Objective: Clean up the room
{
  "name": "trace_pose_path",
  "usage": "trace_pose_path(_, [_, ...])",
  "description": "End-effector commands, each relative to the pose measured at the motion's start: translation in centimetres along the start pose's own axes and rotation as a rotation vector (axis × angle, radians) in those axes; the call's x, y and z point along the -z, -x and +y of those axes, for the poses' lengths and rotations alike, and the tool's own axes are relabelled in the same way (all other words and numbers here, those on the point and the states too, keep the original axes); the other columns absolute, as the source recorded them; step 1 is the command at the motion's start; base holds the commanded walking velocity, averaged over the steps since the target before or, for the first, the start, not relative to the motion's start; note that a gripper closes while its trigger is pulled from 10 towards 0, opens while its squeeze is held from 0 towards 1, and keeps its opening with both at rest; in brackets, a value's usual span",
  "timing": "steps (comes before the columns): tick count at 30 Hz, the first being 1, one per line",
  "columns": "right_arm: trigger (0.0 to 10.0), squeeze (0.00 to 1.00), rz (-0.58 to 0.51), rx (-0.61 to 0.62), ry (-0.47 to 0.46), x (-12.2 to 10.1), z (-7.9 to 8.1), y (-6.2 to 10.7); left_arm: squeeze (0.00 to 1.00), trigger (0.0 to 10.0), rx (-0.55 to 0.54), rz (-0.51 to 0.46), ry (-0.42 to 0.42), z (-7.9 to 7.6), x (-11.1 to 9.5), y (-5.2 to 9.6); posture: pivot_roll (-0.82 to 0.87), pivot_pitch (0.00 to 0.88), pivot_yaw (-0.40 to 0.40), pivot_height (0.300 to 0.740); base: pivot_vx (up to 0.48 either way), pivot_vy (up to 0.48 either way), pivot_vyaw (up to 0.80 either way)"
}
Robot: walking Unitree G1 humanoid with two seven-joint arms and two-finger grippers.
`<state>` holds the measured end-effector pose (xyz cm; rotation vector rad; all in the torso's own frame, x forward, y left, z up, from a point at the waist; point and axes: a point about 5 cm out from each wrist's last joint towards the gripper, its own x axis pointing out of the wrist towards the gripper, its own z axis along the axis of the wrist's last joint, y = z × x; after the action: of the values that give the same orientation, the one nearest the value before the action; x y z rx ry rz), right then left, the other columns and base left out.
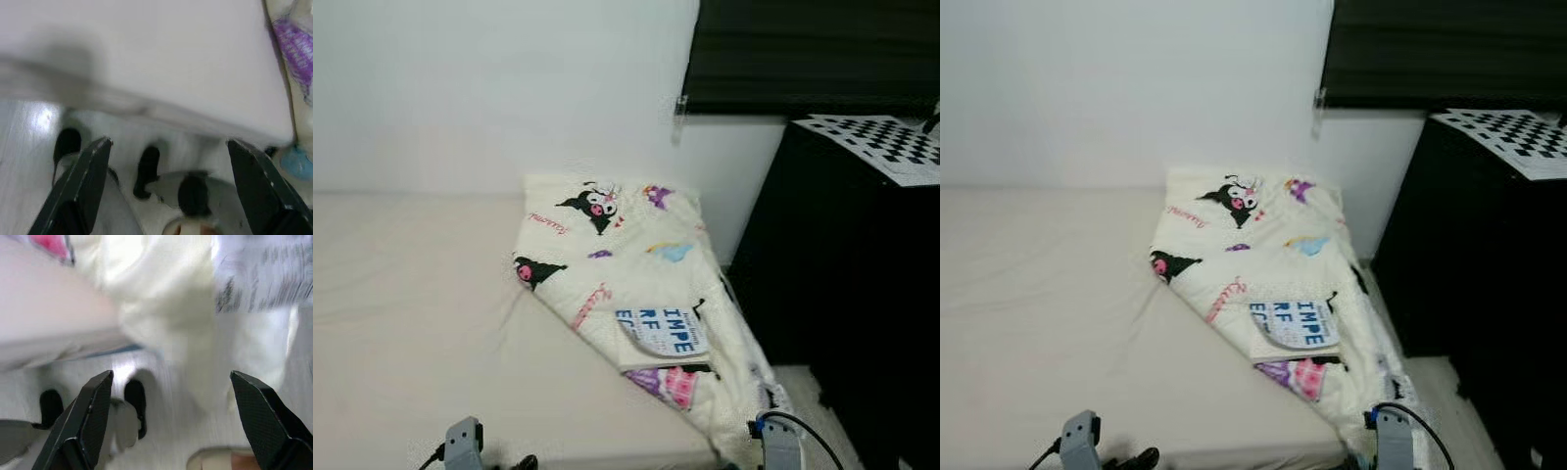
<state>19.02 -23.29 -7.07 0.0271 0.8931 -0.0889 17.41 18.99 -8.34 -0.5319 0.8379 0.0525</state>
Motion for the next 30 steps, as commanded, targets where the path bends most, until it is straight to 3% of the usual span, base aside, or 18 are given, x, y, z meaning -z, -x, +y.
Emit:
trace_pose_path(1, [10.0,0.0,-0.05,-0.021,-0.001,-1.3,0.6,-0.3,0.0,10.0,-0.014,0.005,-0.011,0.4,0.0,0.1,-0.11,0.0,-0.046,0.74,0.0,0.0,0.0])
trace_pose_path(4, [10.0,0.0,-0.105,-0.05,0.012,-3.0,1.6,-0.6,0.0,10.0,-0.003,0.01,-0.013,0.3,0.2,0.2,-0.11,0.0,-0.046,0.74,0.0,-0.32,0.0])
trace_pose_path(9, [10.0,0.0,-0.133,-0.07,0.018,-3.7,2.2,-0.7,0.0,10.0,-0.017,0.013,-0.007,0.5,0.3,0.2,-0.11,0.0,-0.046,0.74,0.0,-0.48,0.0])
trace_pose_path(14, [10.0,0.0,-0.211,-0.135,-0.006,-5.6,3.3,-0.8,0.0,10.0,-0.079,0.005,0.0,1.1,0.0,0.3,-0.11,0.0,-0.044,0.74,0.0,0.0,0.0])
trace_pose_path(16, [10.0,0.0,-0.348,-0.26,-0.091,-9.3,4.8,-0.7,0.0,10.0,-0.072,-0.053,0.013,0.9,-1.4,0.1,-0.12,0.0,-0.041,0.74,0.0,0.0,0.0])
trace_pose_path(19, [10.0,0.0,-0.412,-0.322,-0.132,-11.1,5.5,-0.4,0.0,10.0,-0.06,-0.098,0.029,0.6,-2.5,-0.1,-0.12,0.0,-0.041,0.74,0.0,0.0,0.0])
trace_pose_path(24, [10.0,0.0,-0.624,-0.515,-0.225,-17.8,7.5,1.2,0.0,10.0,0.05,-0.326,0.023,-1.7,-8.9,-0.9,-0.11,0.0,-0.046,0.74,0.0,0.0,0.0])
trace_pose_path(28, [10.0,0.0,-0.658,-0.555,-0.223,-19.0,8.0,1.6,0.0,10.0,0.079,-0.388,0.022,-2.3,-10.7,-0.9,-0.11,0.0,-0.047,0.74,0.0,0.0,0.0])
trace_pose_path(30, [10.0,0.0,-0.674,-0.595,-0.186,-19.6,8.7,2.0,0.0,10.0,0.113,-0.449,0.009,-3.0,-12.6,-0.8,-0.11,0.0,-0.047,0.74,0.122,0.0,0.0])
